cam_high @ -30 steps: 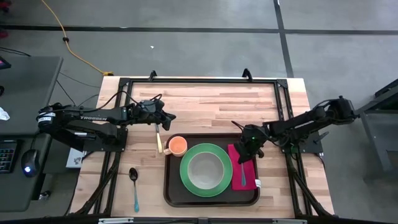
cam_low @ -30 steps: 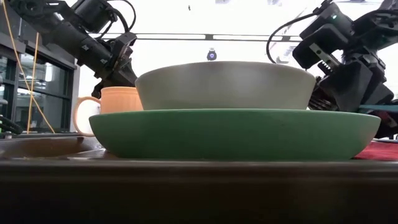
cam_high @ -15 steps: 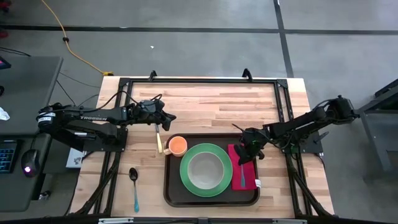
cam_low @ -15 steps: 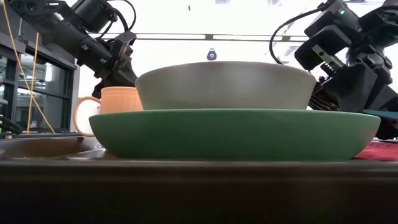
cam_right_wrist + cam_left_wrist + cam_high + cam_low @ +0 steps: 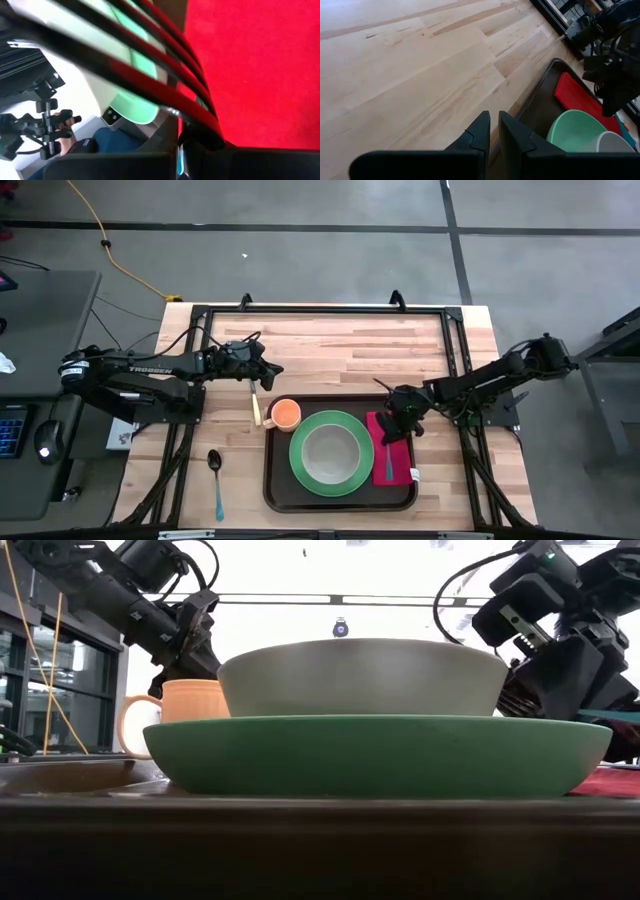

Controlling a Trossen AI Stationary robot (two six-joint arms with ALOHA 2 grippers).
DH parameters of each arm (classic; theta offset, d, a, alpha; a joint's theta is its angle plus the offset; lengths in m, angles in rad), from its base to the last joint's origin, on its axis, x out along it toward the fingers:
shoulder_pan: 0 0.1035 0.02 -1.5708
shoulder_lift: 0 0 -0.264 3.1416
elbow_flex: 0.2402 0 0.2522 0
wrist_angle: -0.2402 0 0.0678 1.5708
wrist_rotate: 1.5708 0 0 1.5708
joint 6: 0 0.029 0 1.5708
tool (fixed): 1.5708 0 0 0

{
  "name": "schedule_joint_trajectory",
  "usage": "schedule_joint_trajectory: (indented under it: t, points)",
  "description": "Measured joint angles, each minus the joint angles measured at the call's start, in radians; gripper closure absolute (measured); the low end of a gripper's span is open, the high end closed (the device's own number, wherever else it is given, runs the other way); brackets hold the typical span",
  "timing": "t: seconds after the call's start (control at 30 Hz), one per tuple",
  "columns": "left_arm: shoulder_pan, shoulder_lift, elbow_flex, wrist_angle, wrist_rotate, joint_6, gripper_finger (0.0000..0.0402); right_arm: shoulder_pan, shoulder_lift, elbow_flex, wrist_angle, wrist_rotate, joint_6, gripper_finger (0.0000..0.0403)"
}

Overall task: Set up tray
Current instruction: Put the blue fork on top of the red napkin on the black tray

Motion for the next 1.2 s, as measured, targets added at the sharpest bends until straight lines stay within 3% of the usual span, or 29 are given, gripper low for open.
schedule_joint_trajectory:
  t: [0.6,1.2]
  points:
    - [0.000,0.000,0.000,0.000,0.005,0.000,0.0334,0.021,0.083,0.003,0.083,-0.013,-0.002,0.0403]
    - [0.000,0.000,0.000,0.002,0.013,0.000,0.0334,0.021,0.085,0.000,0.061,-0.006,-0.005,0.0402]
